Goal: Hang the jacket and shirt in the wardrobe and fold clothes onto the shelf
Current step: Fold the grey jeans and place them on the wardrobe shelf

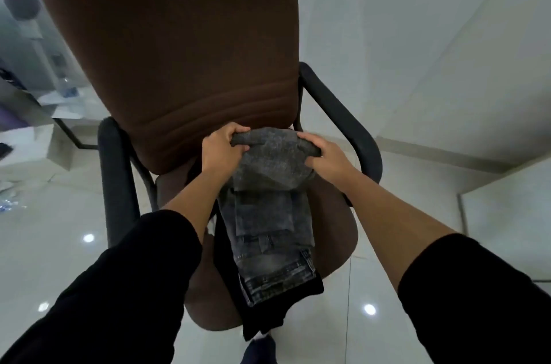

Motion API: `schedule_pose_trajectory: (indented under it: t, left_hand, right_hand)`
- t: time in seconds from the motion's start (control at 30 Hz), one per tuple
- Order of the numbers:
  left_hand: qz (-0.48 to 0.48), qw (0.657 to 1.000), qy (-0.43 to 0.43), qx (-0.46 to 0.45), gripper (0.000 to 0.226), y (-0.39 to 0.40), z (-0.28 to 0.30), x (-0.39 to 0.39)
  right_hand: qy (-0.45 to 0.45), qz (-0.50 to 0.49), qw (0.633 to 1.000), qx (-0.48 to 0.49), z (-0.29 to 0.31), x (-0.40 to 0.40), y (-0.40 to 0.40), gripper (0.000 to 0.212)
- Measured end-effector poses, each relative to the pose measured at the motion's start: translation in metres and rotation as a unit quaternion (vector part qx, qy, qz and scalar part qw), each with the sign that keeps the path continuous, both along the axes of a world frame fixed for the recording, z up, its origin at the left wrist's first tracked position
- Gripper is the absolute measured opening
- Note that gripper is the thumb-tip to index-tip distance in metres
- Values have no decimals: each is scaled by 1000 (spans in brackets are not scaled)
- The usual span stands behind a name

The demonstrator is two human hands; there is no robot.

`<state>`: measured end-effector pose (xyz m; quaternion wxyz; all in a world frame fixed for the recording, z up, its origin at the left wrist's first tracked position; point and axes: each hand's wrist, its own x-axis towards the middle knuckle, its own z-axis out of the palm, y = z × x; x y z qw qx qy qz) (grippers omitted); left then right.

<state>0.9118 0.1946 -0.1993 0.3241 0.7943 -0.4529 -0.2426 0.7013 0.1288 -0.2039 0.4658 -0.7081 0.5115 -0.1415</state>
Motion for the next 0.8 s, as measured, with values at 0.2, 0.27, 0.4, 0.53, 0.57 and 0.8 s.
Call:
schedule_pose_trajectory:
  t: [0.2, 0.27, 0.4, 0.53, 0.57, 0.8]
  left_hand:
    - [19, 996, 52, 70, 27, 127, -80, -47]
    - [22, 990, 78, 112, 32, 163, -110, -64]
    - [93, 975, 119, 165, 50, 190, -152, -83]
    - [151, 965, 127, 173, 73, 158, -175, -81]
    - [156, 963, 123, 184, 77, 148, -179, -80]
    - [136, 969, 168, 119, 95, 101, -201, -56]
  right_hand:
    - [-44, -108, 977, 178, -59, -33, 97, 27]
    - [-9, -102, 971, 216, -88, -46, 123, 19]
    - [23, -107, 977, 184, -144, -63, 156, 13]
    - [38, -104, 980, 164, -173, -59, 146, 51]
    - [58, -97, 980, 162, -176, -55, 140, 57]
    - [50, -123, 970, 206, -197, -19, 99, 83]
